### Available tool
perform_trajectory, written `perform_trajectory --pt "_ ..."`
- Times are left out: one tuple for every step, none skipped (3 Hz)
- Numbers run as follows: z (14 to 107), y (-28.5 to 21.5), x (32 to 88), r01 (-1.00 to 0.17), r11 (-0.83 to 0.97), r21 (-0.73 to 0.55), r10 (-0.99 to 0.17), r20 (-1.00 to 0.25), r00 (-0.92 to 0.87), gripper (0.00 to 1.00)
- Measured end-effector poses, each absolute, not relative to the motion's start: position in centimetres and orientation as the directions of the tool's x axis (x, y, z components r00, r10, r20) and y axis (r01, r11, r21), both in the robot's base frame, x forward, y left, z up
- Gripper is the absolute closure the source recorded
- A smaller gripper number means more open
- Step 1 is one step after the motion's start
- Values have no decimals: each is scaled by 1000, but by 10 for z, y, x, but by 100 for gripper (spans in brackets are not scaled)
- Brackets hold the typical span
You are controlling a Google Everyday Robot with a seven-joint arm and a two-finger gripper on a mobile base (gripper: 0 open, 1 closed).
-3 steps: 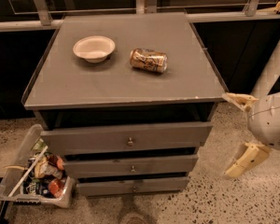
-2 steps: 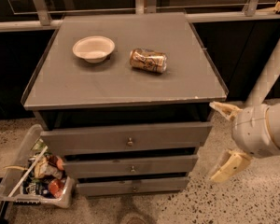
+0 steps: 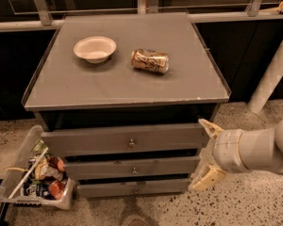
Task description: Open middle drawer
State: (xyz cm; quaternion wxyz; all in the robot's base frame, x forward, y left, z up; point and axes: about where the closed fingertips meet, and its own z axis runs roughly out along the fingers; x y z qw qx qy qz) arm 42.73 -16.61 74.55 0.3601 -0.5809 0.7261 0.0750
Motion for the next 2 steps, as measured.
perform_trajectory --pt "707 -167 438 -873 336 -354 -797 -601 -63 0" --pt "707 -167 438 -873 336 -354 -797 -601 -63 0"
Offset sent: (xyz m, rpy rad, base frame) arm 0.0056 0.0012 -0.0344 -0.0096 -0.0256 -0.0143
